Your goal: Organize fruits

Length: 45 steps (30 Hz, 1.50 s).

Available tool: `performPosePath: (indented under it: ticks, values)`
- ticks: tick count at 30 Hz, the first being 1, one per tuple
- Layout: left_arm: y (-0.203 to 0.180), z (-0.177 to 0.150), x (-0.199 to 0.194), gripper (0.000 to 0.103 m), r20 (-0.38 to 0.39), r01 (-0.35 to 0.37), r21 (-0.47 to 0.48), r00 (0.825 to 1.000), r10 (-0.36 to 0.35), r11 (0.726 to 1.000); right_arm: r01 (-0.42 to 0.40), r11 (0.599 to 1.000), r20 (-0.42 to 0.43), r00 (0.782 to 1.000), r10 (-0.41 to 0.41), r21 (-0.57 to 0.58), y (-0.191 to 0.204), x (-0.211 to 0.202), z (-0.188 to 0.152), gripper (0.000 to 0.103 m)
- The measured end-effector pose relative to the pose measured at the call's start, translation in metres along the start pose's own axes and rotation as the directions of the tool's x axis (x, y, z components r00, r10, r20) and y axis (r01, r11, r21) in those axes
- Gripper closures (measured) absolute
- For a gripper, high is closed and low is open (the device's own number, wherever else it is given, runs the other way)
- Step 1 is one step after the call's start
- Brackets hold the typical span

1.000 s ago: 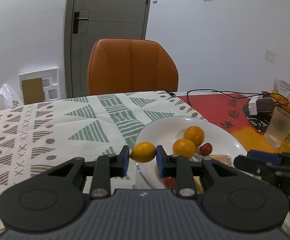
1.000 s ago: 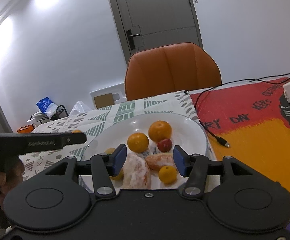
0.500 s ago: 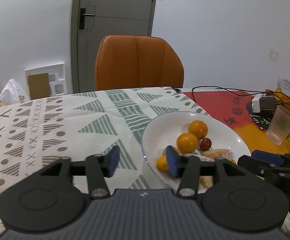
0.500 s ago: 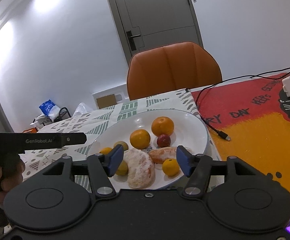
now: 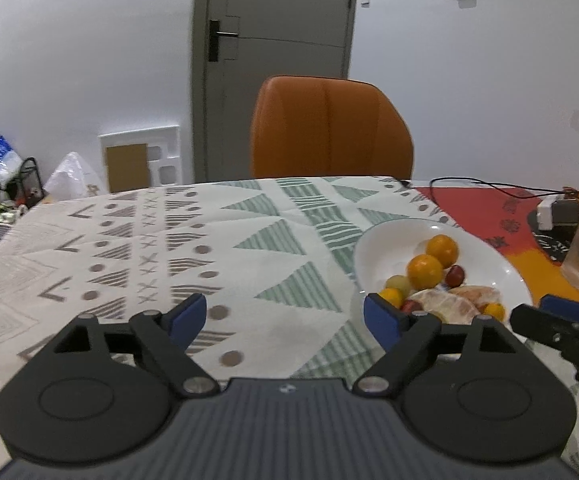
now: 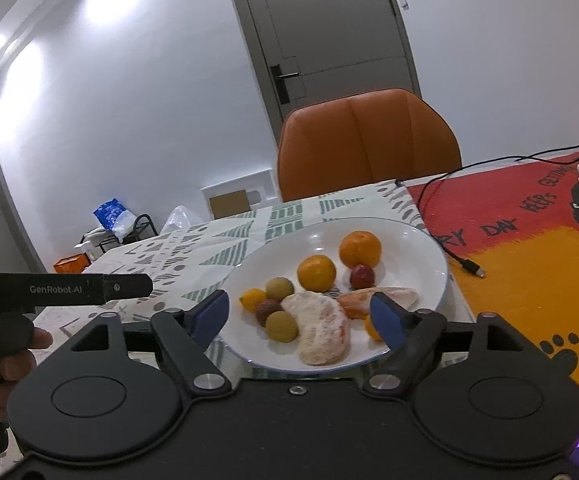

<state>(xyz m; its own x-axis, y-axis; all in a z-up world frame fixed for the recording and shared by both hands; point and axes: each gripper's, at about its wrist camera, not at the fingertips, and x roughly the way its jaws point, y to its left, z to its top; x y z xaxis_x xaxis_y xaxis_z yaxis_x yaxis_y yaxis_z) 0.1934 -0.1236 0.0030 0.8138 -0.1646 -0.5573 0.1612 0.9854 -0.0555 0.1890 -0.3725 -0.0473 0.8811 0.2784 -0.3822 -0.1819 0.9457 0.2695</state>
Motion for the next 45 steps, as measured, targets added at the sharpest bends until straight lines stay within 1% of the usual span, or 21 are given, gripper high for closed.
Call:
performPosePath:
  ticks: [2,3,4,5,7,9,14,18,25,29,32,36,38,45]
  values:
    - [0.006,-0.002,-0.007,0.014,0.003,-0.008,-0.016,1.000,0.008,1.000,-0.007,1.000,0.007,1.000,0.007,-0.010,0.005,-0.003,0.000,0.014]
    - [0.009,-0.003,-0.011,0.008,0.007,-0.012,-0.022,1.000,0.013,1.000,-0.011,1.000,0.010,1.000,0.011,-0.015,0.008,-0.004,0.000,0.012]
    - [0.012,-0.004,-0.015,0.006,0.014,-0.019,-0.025,1.000,0.019,1.000,-0.015,1.000,0.013,1.000,0.015,-0.020,0.011,-0.006,0.000,0.012]
    - [0.014,-0.005,-0.019,0.006,0.021,-0.025,-0.024,0.999,0.026,0.999,-0.018,1.000,0.014,1.000,0.018,-0.022,0.013,-0.007,0.000,0.011]
    - [0.016,-0.008,-0.025,0.005,0.021,-0.027,-0.020,0.999,0.028,0.999,-0.024,0.999,0.014,1.000,0.024,-0.028,0.017,-0.009,0.000,0.005]
    - [0.021,-0.010,-0.032,0.004,0.017,-0.025,-0.028,1.000,0.026,0.999,-0.030,0.999,0.020,0.999,0.031,-0.033,0.021,-0.012,-0.001,0.000]
    - [0.030,-0.015,-0.048,0.002,0.022,-0.036,-0.045,0.999,0.038,0.998,-0.056,0.997,0.011,0.998,0.057,-0.048,0.033,-0.018,-0.001,0.000]
    - [0.036,-0.019,-0.065,0.000,0.027,-0.053,-0.060,0.998,0.054,0.997,-0.062,0.997,0.001,0.998,0.062,-0.056,0.042,-0.024,-0.003,0.000]
    - [0.045,-0.027,-0.095,0.000,0.035,-0.079,-0.076,0.996,0.082,0.994,-0.071,0.995,0.001,0.997,0.071,-0.065,0.059,-0.040,-0.005,0.000]
    - [0.050,-0.032,-0.115,0.000,0.038,-0.090,-0.083,0.995,0.094,0.992,-0.092,0.993,-0.023,0.996,0.090,-0.077,0.070,-0.045,-0.005,0.000]
    - [0.052,-0.036,-0.127,0.000,0.040,-0.110,-0.076,0.993,0.113,0.991,-0.107,0.991,-0.025,0.994,0.105,-0.077,0.078,-0.051,-0.006,0.000]
    - [0.057,-0.043,-0.136,0.000,0.027,-0.125,-0.079,0.991,0.128,0.989,-0.126,0.990,-0.035,0.992,0.124,-0.068,0.085,-0.057,-0.008,0.000]
    - [0.058,-0.048,-0.139,0.000,0.024,-0.139,-0.078,0.990,0.141,0.987,-0.127,0.990,-0.041,0.991,0.124,-0.066,0.088,-0.060,-0.011,0.000]
    - [0.063,-0.066,-0.146,0.000,-0.005,-0.140,-0.082,0.990,0.140,0.987,-0.096,0.993,-0.045,0.995,0.093,-0.075,0.093,-0.069,-0.019,0.000]
